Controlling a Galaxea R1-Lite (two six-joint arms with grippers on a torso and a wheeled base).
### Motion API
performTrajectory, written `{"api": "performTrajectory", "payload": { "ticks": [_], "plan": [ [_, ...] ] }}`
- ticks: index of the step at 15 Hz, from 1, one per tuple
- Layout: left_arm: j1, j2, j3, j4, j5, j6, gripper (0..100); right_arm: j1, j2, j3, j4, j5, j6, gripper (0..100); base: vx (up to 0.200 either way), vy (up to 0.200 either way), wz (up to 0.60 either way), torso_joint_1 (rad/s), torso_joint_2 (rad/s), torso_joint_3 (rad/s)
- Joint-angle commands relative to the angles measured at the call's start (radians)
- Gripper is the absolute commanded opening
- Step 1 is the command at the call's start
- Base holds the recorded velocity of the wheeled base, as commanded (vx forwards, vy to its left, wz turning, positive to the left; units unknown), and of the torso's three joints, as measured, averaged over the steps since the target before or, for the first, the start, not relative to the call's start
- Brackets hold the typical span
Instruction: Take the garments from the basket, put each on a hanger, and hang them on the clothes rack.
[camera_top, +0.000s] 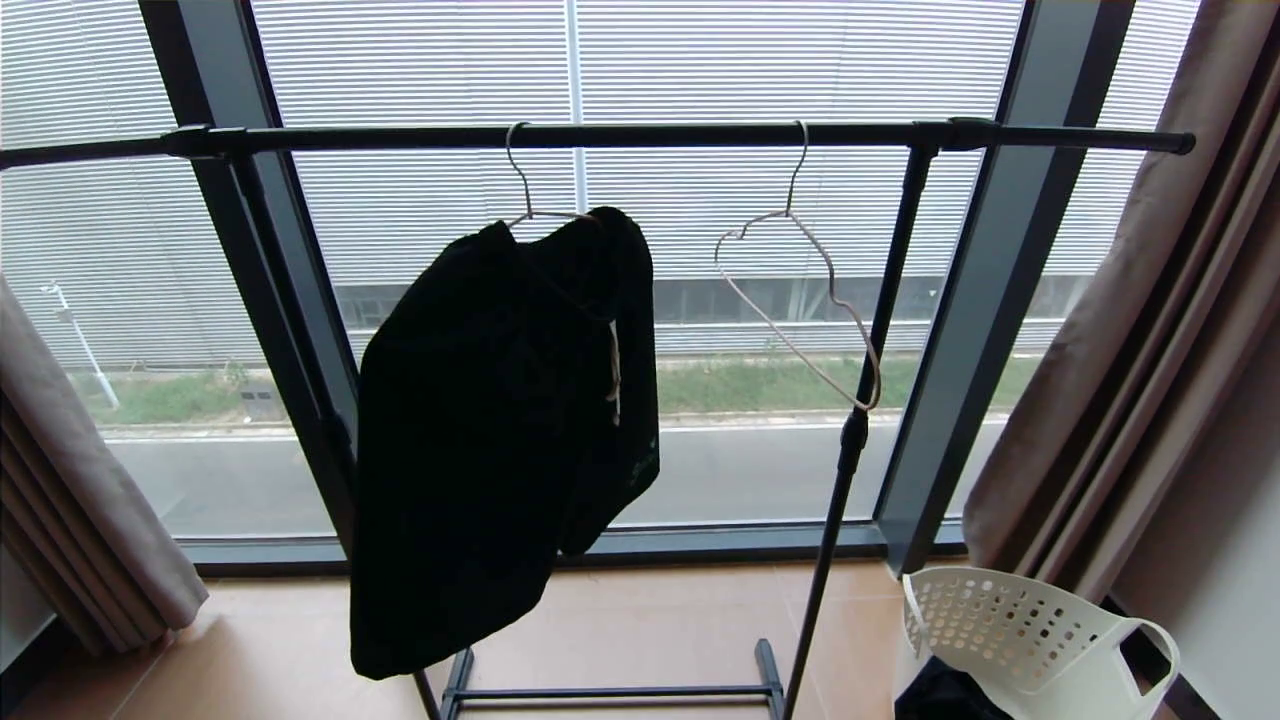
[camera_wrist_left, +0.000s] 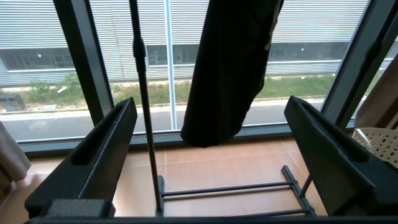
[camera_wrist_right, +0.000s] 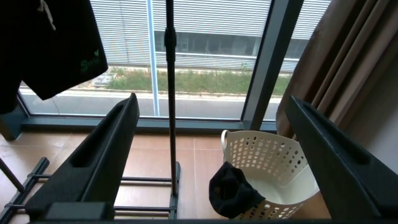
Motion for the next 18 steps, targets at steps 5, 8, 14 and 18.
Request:
{"api": "performTrajectory", "payload": {
  "ticks": [5,8,14,18],
  "plan": [
    [0.000,0.003,0.000,-0.001,0.000,0.003,100,0.000,-0.001,0.000,0.000,0.000,0.001,100,0.000,0.000,0.00,-0.126,0.48,0.355],
    [0.000,0.003,0.000,0.000,0.000,0.003,100,0.002,-0.006,0.000,0.000,0.000,0.000,100,0.000,0.000,0.00,-0.089,0.47,0.380],
    [0.000,0.003,0.000,0.000,0.000,0.007,100,0.003,-0.012,0.000,0.000,0.000,0.000,100,0.000,0.000,0.00,-0.009,0.19,0.157],
    [0.000,0.003,0.000,0.000,0.000,0.007,100,0.003,-0.015,0.000,0.000,0.000,0.001,100,0.000,0.000,0.00,-0.008,0.04,0.041]
  ]
}}
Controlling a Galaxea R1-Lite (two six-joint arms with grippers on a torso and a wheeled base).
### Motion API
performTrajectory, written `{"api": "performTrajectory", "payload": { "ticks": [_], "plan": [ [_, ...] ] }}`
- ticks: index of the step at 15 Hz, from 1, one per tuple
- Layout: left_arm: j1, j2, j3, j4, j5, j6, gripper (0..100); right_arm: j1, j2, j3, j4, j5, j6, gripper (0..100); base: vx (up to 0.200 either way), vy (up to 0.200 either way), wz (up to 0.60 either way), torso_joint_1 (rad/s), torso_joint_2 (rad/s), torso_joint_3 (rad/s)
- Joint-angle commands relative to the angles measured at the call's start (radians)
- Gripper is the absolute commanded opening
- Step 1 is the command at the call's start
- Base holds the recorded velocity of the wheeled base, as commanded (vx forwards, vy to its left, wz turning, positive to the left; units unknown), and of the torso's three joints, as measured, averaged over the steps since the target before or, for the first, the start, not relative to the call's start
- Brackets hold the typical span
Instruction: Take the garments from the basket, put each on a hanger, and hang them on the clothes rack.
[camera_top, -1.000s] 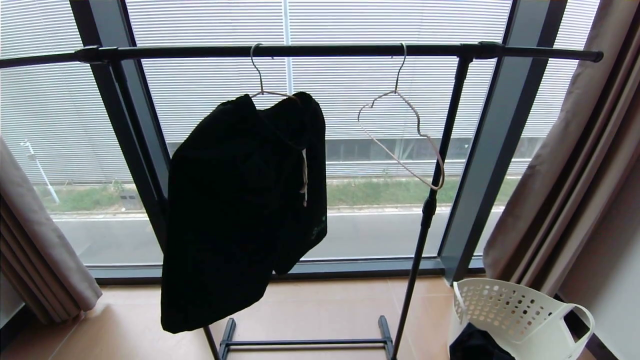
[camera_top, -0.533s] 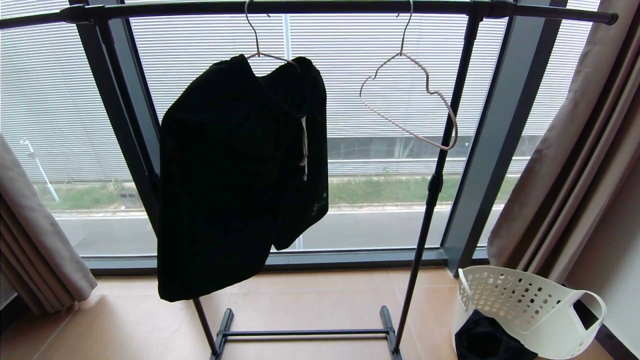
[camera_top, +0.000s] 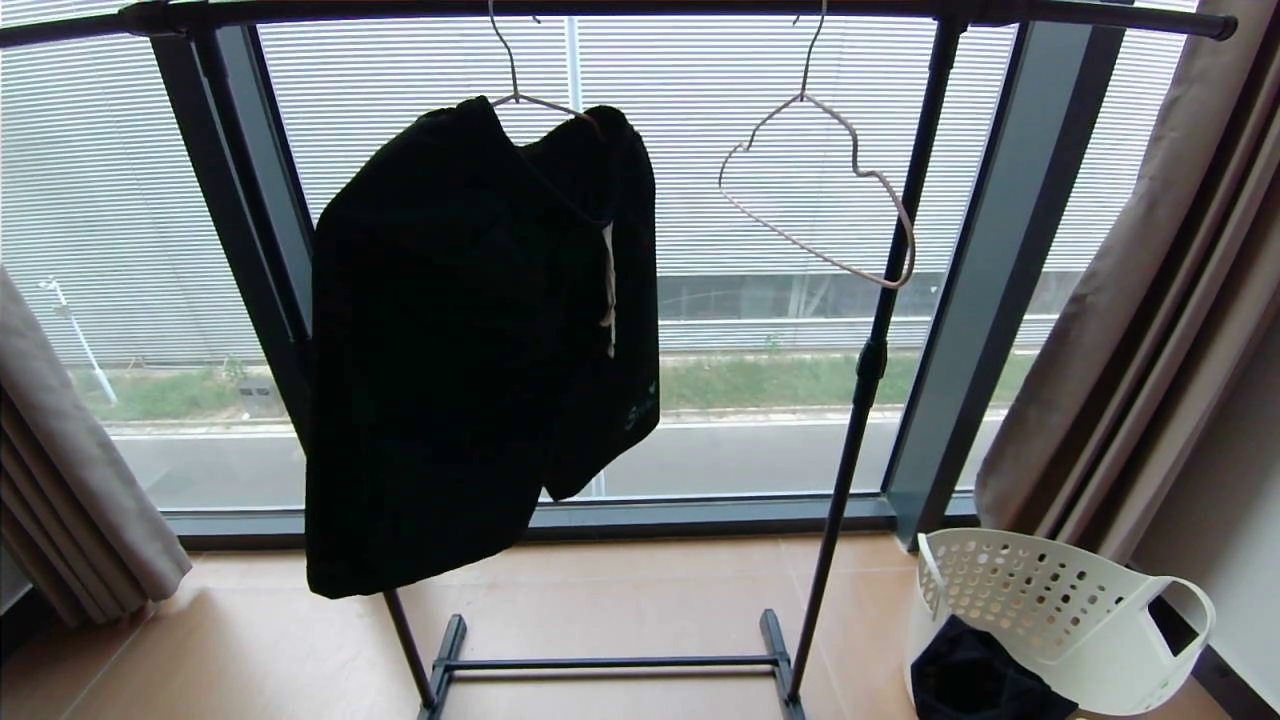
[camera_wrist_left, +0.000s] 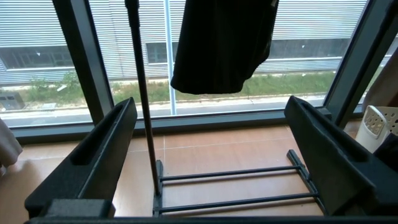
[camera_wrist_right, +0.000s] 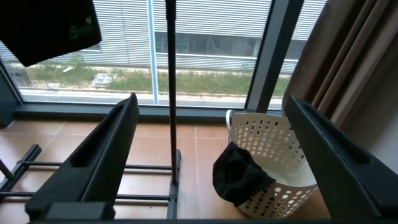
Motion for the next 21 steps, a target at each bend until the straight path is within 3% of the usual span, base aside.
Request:
{"api": "performTrajectory", "payload": {
  "ticks": [1,11,15,21],
  "plan": [
    [0.000,0.001,0.000,0.000,0.000,0.000,100,0.000,0.001,0.000,-0.001,0.000,0.000,100,0.000,0.000,0.00,0.000,0.00,0.000],
    [0.000,0.001,0.000,0.000,0.000,-0.005,100,0.000,0.000,0.000,-0.001,0.000,0.000,100,0.000,0.000,-0.60,0.001,0.00,0.005],
    [0.000,0.001,0.000,0.000,0.000,-0.005,100,0.000,0.000,0.000,-0.001,-0.001,0.000,100,0.000,0.000,0.00,0.000,0.00,0.000],
    [0.000,0.001,0.000,0.000,0.000,-0.005,100,0.000,0.000,0.000,-0.001,0.000,0.000,100,0.000,-0.200,0.00,0.004,0.00,0.005]
  ]
}}
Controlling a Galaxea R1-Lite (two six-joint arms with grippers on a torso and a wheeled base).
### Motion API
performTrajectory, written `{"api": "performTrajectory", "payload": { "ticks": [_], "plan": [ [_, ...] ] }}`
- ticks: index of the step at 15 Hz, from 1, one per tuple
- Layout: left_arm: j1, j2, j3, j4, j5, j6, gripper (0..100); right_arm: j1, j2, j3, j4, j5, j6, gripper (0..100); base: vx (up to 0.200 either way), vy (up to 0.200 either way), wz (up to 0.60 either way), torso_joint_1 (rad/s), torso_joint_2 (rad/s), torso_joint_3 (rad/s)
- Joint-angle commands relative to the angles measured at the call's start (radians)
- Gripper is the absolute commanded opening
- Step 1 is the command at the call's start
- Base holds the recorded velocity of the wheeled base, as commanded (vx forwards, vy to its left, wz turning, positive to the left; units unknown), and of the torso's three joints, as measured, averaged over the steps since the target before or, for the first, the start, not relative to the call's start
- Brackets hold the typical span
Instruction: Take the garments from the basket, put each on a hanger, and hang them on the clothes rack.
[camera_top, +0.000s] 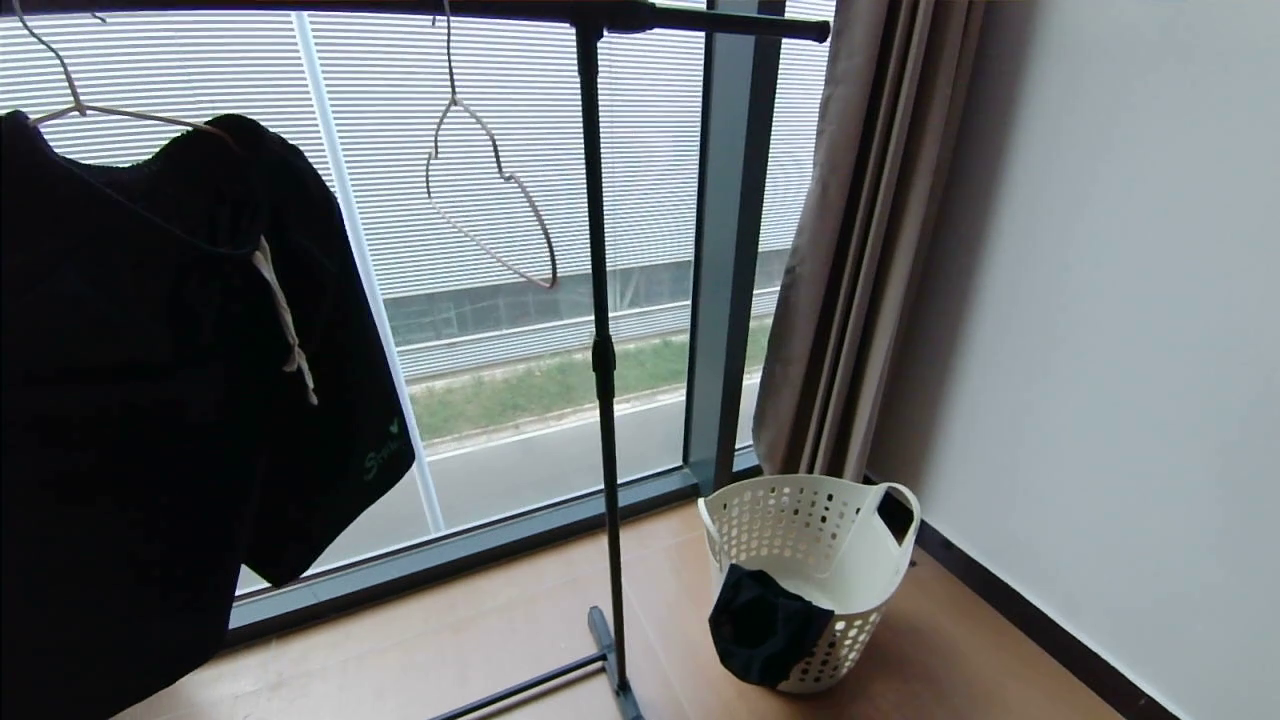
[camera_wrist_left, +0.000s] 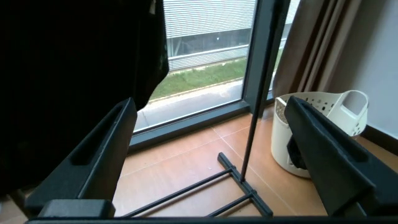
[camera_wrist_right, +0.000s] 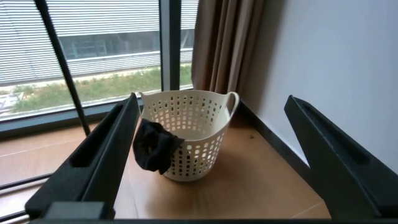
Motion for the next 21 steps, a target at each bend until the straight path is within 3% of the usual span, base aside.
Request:
{"api": "performTrajectory", "payload": {
  "ticks": [1,4,12,19,21],
  "plan": [
    [0.000,0.001,0.000,0.000,0.000,-0.001,100,0.000,0.002,0.000,-0.001,0.000,0.000,100,0.000,-0.200,0.00,0.002,-0.02,0.007],
    [0.000,0.001,0.000,0.000,0.000,-0.001,100,0.000,0.002,0.000,-0.001,0.000,0.000,100,0.000,-0.200,0.00,0.001,0.00,0.002],
    [0.000,0.001,0.000,0.000,0.000,-0.001,100,0.000,0.002,0.000,-0.001,0.000,0.000,100,0.200,0.000,0.00,0.001,0.00,0.001],
    [0.000,0.001,-0.001,-0.001,0.005,-0.007,100,0.000,0.002,0.000,-0.001,0.000,0.000,100,0.000,0.000,0.00,0.000,0.00,0.000],
    [0.000,0.000,-0.003,-0.001,0.002,-0.073,100,0.000,0.000,0.000,-0.001,0.000,0.000,100,0.000,0.000,0.00,0.000,0.00,0.000]
  ]
}}
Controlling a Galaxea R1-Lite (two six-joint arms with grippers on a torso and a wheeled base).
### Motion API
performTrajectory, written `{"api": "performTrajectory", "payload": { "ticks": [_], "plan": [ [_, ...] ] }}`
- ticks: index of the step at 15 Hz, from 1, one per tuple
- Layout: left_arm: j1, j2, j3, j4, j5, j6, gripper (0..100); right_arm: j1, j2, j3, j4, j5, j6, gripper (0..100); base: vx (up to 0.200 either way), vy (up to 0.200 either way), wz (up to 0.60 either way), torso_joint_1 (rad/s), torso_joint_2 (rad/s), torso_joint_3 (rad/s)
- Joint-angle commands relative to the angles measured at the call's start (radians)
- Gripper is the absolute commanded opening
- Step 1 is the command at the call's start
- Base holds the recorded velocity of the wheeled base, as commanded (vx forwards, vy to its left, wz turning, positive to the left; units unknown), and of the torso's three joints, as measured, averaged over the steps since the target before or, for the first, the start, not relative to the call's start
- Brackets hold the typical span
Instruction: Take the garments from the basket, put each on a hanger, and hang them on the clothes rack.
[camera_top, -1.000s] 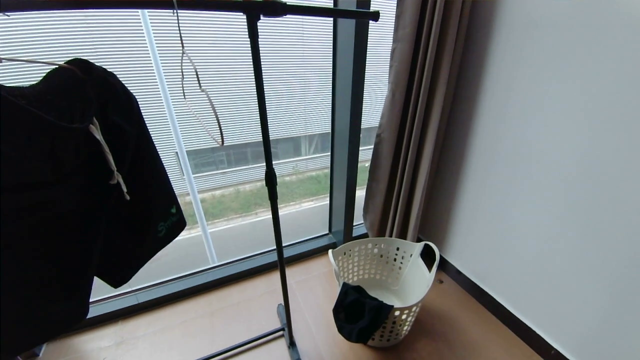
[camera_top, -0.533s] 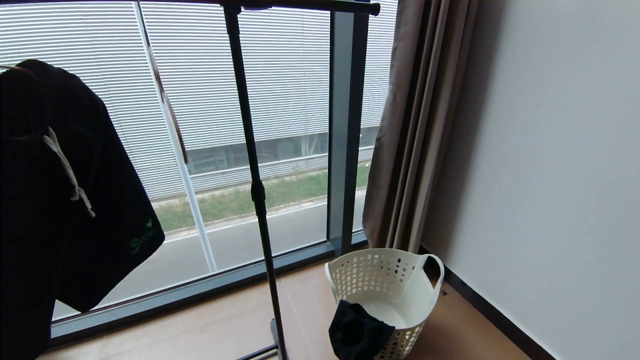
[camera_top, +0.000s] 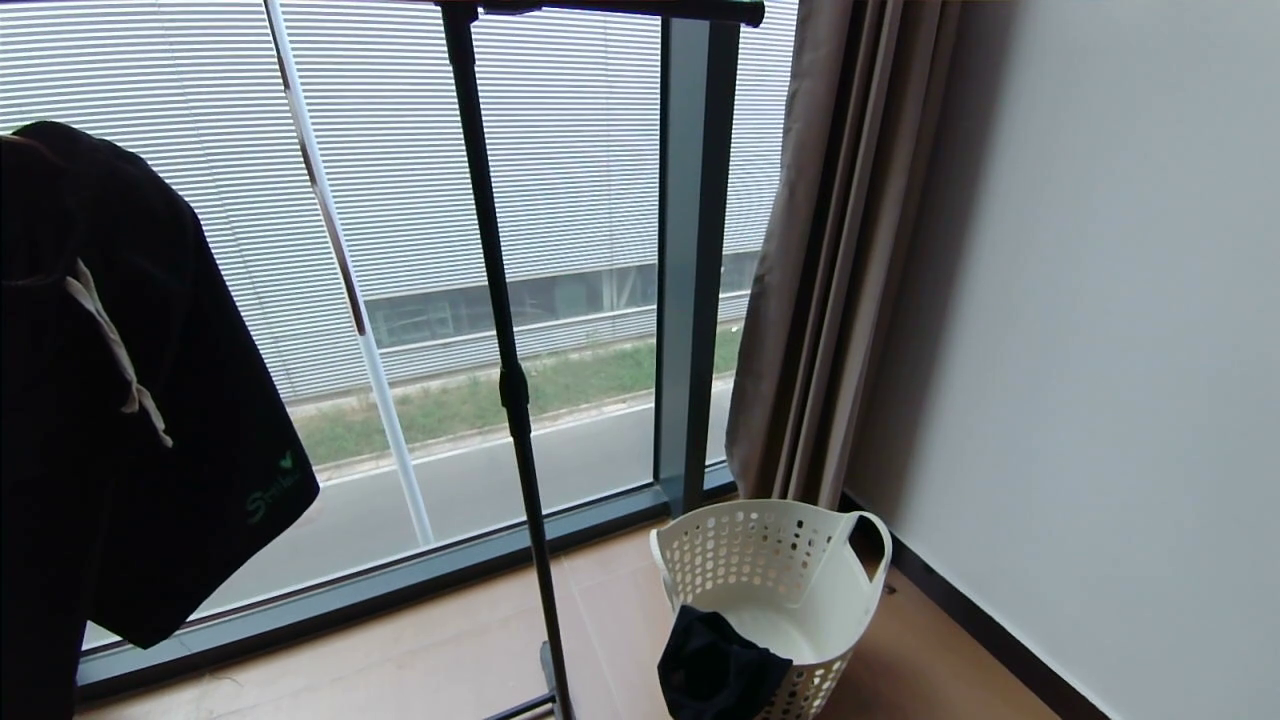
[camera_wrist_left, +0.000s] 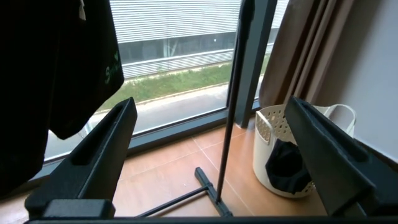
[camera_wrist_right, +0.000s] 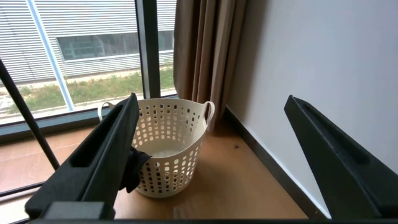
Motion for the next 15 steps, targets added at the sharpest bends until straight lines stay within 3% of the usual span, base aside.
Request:
{"api": "performTrajectory", "payload": {
  "ticks": [1,6,8,10,15],
  "plan": [
    [0.000,0.000,-0.002,0.000,-0.003,-0.017,100,0.000,0.002,0.000,0.000,-0.001,0.000,100,0.000,0.000,0.00,0.000,0.00,0.000],
    [0.000,0.001,-0.002,0.001,-0.003,-0.002,100,0.000,-0.003,0.000,0.000,0.000,0.000,100,0.000,0.000,0.00,0.000,0.00,0.000],
    [0.000,0.001,-0.002,0.007,-0.029,0.121,100,0.000,-0.003,0.000,0.000,0.000,0.000,100,0.000,0.000,0.00,0.000,0.00,0.000],
    [0.000,0.000,-0.005,0.027,-0.125,0.254,100,0.000,-0.003,0.000,0.000,-0.001,0.000,100,0.000,0.000,0.00,0.000,0.00,0.000],
    [0.000,0.000,-0.005,0.029,-0.130,0.254,100,0.000,-0.003,0.000,0.000,0.000,0.000,100,0.000,0.000,0.00,0.000,0.00,0.000]
  ]
}}
